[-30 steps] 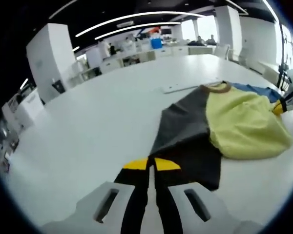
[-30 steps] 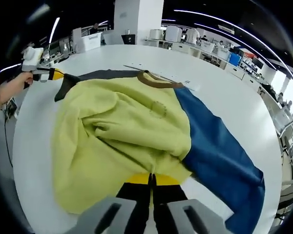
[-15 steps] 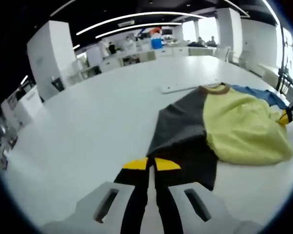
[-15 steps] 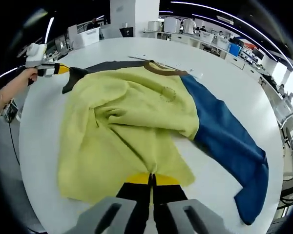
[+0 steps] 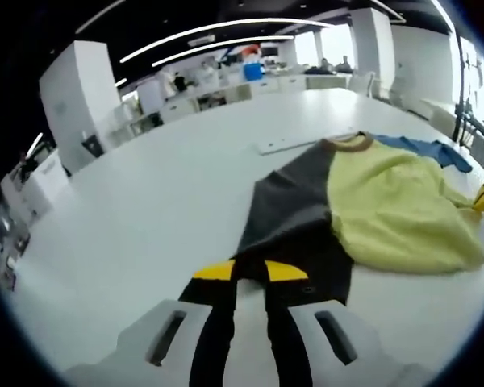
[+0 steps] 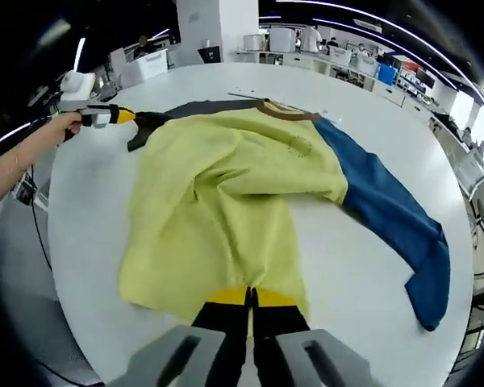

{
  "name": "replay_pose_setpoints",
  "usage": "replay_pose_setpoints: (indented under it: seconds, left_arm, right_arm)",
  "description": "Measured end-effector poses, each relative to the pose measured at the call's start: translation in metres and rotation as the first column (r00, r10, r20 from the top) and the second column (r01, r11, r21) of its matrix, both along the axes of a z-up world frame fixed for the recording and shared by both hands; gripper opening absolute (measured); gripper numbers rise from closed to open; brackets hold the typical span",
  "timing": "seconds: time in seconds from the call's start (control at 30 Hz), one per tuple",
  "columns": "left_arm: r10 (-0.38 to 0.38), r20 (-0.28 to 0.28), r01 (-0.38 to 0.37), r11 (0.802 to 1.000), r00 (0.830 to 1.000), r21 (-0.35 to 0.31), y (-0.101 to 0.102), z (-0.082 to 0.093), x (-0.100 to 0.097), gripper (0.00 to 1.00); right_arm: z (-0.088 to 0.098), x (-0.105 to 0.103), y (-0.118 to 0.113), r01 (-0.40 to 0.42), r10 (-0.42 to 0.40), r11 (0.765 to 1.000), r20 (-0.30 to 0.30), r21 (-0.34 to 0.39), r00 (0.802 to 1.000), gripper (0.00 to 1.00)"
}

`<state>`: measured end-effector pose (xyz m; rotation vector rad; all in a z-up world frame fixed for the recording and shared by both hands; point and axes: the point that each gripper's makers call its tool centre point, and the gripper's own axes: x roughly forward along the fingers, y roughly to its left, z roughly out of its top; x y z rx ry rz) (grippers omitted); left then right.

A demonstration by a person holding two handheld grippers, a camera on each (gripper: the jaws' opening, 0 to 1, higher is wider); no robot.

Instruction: Fold the garment on the visible template until the final outline fits inside the template.

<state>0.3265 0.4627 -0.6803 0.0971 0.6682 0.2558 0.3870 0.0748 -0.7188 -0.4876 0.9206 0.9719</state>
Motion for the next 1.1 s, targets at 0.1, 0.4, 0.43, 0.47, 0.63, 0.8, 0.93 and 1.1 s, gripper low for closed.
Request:
replay_pose_setpoints:
  seconds: [0.1,0.4,0.43,0.47,0.63,0.8,0.93,1.1]
  left_arm:
    - [-0.016,0.000,0.016,1.000,1.000,0.001,-0.007,0.001,-0.001,0.17]
    - [-0.065,0.018,0.066,0.998,0.998,-0.023,-0.031,0.011,-0.003,0.28]
    - [-0.075,0.028,0.076,0.997,0.997,-0.033,-0.036,0.013,-0.003,0.29]
    - [-0.083,0.031,0.084,0.996,0.996,-0.038,-0.040,0.014,-0.003,0.30]
    - [-0.130,0.041,0.132,0.989,0.991,-0.060,-0.065,0.018,-0.006,0.34]
    - [-0.180,0.034,0.183,0.980,0.983,-0.084,-0.093,0.013,-0.012,0.35]
    - [-0.206,0.030,0.208,0.971,0.978,-0.119,-0.111,0.006,-0.015,0.36]
    - [-0.220,0.038,0.223,0.962,0.975,-0.159,-0.129,0.003,-0.016,0.37]
  right_arm:
    - [0.000,-0.005,-0.001,-0.001,0.001,1.000,0.004,0.001,1.000,0.00]
    - [0.011,-0.005,0.004,0.021,-0.022,0.997,0.023,0.078,0.999,0.20]
    - [0.016,-0.003,0.004,0.035,-0.037,0.995,0.020,0.096,0.999,0.27]
    - [0.020,0.000,0.003,0.046,-0.049,0.993,0.027,0.105,0.998,0.30]
    - [0.024,0.012,-0.005,0.090,-0.093,0.989,0.024,0.121,0.995,0.32]
    - [0.023,0.020,-0.013,0.110,-0.114,0.988,0.028,0.112,0.993,0.33]
    - [0.019,0.024,-0.017,0.116,-0.120,0.988,0.030,0.100,0.992,0.32]
    - [0.012,0.027,-0.020,0.118,-0.120,0.988,0.025,0.096,0.992,0.32]
